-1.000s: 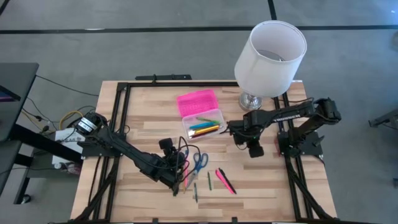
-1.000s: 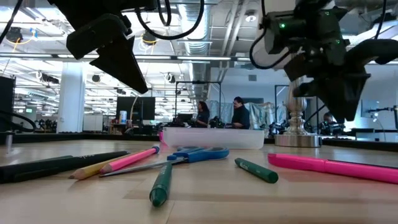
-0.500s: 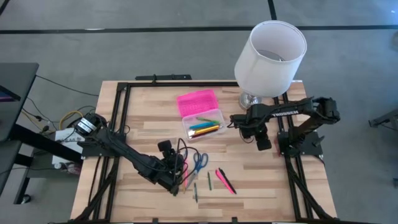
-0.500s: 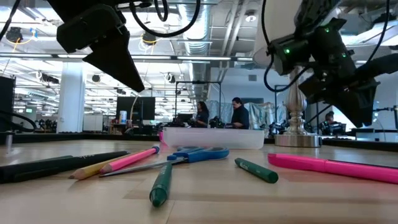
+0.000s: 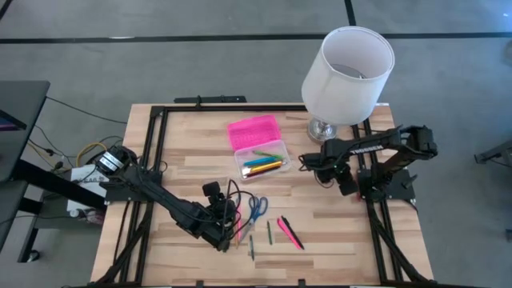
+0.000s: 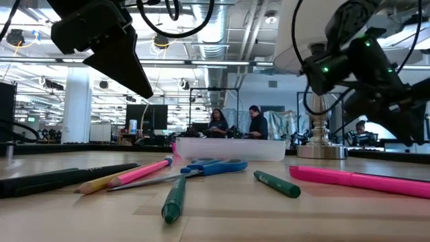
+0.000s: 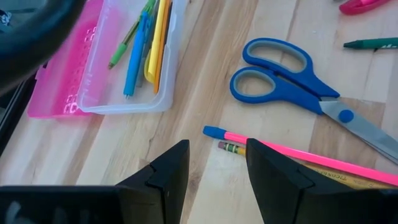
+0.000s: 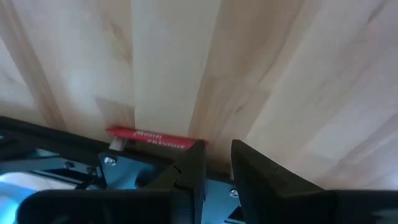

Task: Pick & place school supplies into a supply box
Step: Put the red crayon into the pink supply box

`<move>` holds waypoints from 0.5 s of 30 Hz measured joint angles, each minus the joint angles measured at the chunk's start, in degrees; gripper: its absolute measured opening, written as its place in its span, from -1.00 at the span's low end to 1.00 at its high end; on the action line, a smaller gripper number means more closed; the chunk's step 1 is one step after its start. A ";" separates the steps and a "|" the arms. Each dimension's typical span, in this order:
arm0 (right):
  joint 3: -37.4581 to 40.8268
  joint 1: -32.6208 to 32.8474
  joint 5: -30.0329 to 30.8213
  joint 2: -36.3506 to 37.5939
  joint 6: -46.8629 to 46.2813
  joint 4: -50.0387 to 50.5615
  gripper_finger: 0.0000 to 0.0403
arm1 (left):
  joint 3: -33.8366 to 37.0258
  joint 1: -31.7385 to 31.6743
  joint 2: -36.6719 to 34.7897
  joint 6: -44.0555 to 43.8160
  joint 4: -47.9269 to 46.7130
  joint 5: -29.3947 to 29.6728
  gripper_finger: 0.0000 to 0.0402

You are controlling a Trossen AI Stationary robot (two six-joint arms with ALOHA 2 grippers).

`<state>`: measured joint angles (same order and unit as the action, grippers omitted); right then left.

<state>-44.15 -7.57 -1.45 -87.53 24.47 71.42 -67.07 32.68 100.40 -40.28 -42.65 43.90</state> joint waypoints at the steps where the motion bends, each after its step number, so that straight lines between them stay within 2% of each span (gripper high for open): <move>1: 0.57 0.23 0.00 0.00 0.00 0.00 -0.65 | 0.00 0.14 0.00 -0.04 -0.04 0.00 -0.24; 15: 6.49 5.34 -1.88 0.00 0.04 -1.95 -0.65 | 0.00 1.06 0.02 -0.83 0.04 0.35 -0.24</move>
<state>-37.65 -2.23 -3.33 -87.53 24.51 69.46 -67.07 33.74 100.42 -41.11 -42.61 44.25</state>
